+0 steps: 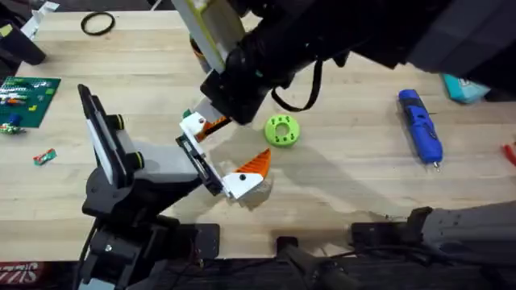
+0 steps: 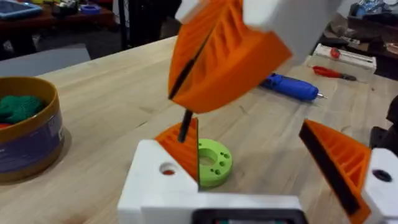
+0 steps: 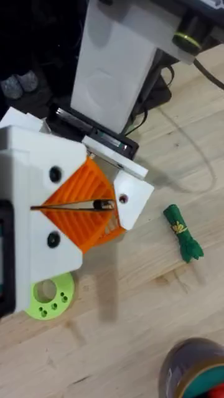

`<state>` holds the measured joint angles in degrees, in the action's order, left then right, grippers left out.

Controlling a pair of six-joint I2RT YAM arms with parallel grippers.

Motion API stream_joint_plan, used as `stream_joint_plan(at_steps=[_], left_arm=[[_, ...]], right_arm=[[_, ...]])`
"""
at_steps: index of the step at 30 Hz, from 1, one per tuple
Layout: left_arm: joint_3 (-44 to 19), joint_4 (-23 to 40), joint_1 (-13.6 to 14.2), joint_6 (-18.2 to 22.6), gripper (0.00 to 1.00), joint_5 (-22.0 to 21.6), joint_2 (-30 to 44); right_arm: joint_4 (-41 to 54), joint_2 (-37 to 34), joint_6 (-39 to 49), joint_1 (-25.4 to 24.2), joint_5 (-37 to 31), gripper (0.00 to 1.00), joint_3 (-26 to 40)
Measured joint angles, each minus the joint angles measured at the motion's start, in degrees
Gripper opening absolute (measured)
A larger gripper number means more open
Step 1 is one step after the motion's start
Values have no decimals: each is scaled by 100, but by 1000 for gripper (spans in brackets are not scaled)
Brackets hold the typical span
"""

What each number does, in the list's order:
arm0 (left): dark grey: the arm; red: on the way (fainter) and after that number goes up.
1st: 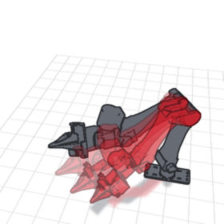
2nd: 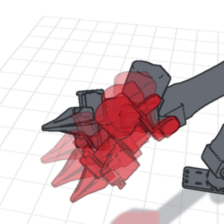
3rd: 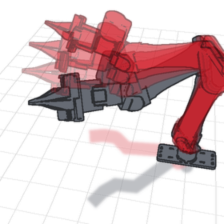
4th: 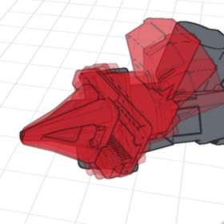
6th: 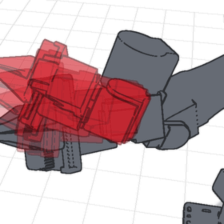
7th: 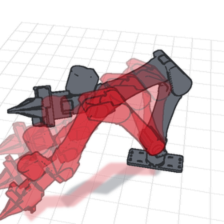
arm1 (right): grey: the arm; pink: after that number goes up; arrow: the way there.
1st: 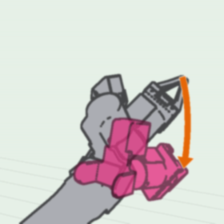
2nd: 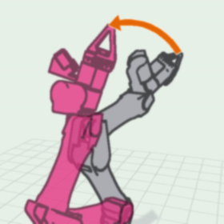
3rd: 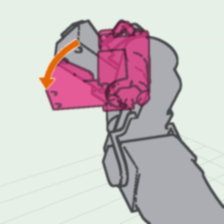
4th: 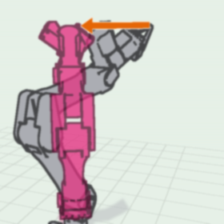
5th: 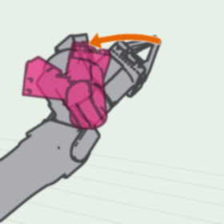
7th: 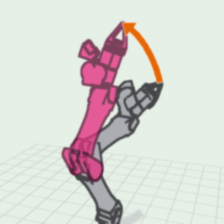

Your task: Pick up the gripper from the table and insert it into the empty holder that is missing its gripper. Then pick up a screw, insert it into the mounting hole, and use the screwdriver to tighten it. Finally, clean up the table by picking up the vegetable and placing it into the bucket.

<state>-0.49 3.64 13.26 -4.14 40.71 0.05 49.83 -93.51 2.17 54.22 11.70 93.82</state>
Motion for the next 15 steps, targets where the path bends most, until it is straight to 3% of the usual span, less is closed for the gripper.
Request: stream_joint_plan(at_steps=[15], left_arm=[[0,0,0,0,990,0,0]], right_arm=[[-156,-275,2,127,0,4,9]])
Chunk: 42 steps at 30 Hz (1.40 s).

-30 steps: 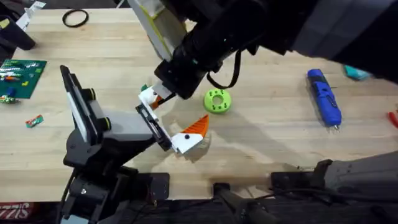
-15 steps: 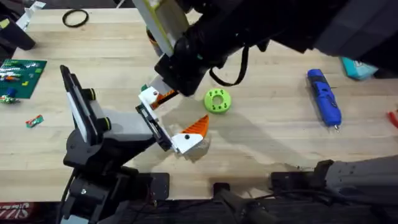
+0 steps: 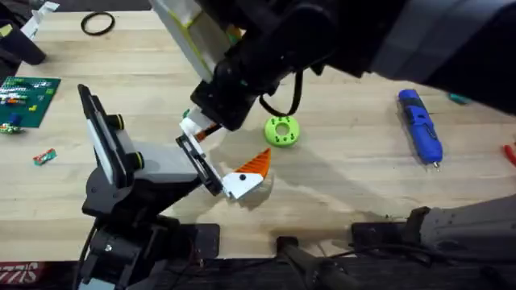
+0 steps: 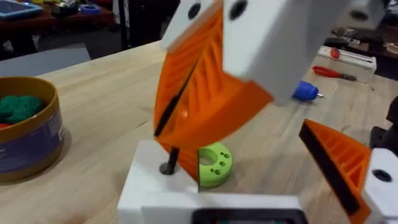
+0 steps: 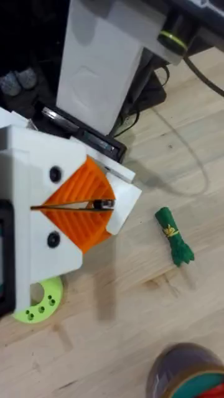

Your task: Pick up the gripper from the table and insert it into the empty holder that is missing its gripper. Then pick up a screw, insert it into the mounting hole, and use the screwdriver to tighten it. Finally, clean up the table by picking up the vegetable and placing it into the bucket.

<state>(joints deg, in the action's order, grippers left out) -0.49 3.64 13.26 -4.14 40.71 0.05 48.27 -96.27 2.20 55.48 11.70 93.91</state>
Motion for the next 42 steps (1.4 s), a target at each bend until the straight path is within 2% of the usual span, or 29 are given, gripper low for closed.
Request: stream_joint_plan(at_steps=[27,28,31,34,36,41,42], left_arm=[[0,2,-7,-109,990,-50,4],[0,2,-7,-109,990,-60,4],[0,2,-7,-111,990,-72,4],[0,0,-7,-107,990,-72,3],[0,0,-5,-93,990,-65,4],[0,0,-4,-83,990,-46,4],[0,-1,-4,-83,990,-44,4]], right_arm=[[-17,-249,0,28,2,4,48],[-1,-249,13,28,18,188,49],[-10,-249,37,35,36,502,50],[-14,-247,81,-32,-126,923,54],[-5,-237,81,-120,-129,987,55],[42,-41,83,-181,-52,990,52],[159,332,83,-374,-7,990,52]])
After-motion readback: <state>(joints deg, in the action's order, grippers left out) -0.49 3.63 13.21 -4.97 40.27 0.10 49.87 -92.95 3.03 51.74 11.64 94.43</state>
